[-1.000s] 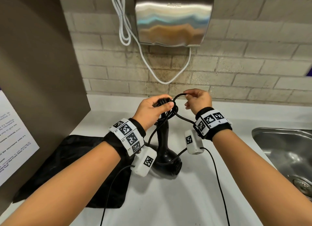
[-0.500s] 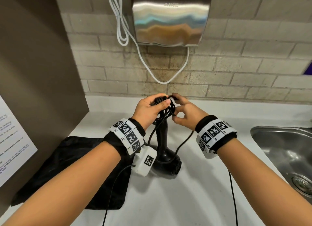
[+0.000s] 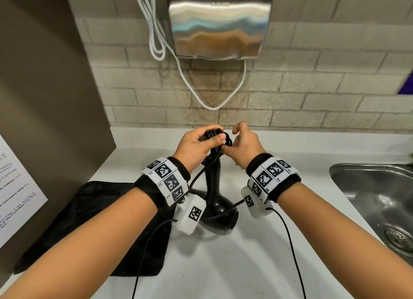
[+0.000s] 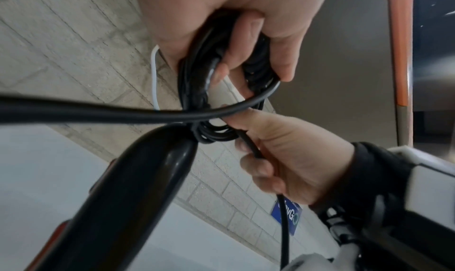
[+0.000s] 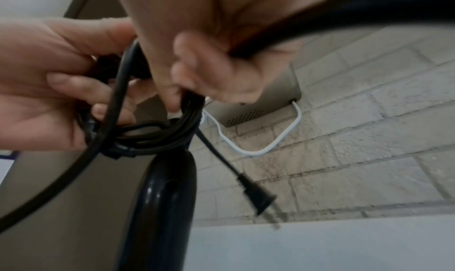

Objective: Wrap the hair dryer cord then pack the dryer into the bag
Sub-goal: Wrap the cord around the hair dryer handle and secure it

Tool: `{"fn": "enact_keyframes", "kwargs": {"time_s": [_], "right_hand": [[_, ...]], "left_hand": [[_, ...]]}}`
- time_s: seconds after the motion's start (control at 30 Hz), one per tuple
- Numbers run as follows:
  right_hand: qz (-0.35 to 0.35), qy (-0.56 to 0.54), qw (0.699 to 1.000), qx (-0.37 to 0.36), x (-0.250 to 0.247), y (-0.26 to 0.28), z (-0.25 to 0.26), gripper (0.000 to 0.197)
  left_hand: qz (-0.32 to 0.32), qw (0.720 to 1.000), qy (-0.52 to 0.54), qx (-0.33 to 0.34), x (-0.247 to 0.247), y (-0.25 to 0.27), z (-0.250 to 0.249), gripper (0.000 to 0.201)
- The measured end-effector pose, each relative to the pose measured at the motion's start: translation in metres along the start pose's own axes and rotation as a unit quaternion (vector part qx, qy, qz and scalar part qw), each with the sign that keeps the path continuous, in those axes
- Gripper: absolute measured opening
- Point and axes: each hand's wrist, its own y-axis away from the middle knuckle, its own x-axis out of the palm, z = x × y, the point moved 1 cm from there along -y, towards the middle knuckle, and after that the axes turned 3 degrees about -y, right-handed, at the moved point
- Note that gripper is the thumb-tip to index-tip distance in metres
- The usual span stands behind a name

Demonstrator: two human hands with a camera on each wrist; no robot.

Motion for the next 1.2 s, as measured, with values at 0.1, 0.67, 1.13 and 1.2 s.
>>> {"fn": "enact_keyframes", "kwargs": {"time_s": [0.1, 0.67, 1.13, 1.2], "right_hand": [[0.056, 0.042, 0.997, 0.027, 0.000, 0.004, 0.003, 0.033], [0.110, -0.263, 0.945, 0.162, -0.009, 0.015, 0.015, 0.040], [0.345, 0.062, 0.929, 0.117, -0.037, 0.036, 0.004, 0.019], [0.303, 0.027, 0.947, 0.105, -0.040, 0.042, 0.002, 0.017]], "left_hand": [[-0.001, 1.000, -0.009, 0.003, -0.003, 0.002, 0.002, 0.026], [-0.018, 1.000, 0.009, -0.011, -0.001, 0.004, 0.002, 0.026], [-0.031, 0.999, -0.003, -0.020, -0.011, 0.002, 0.007, 0.013], [-0.031, 0.999, -0.004, -0.023, -0.014, 0.002, 0.009, 0.015]]}}
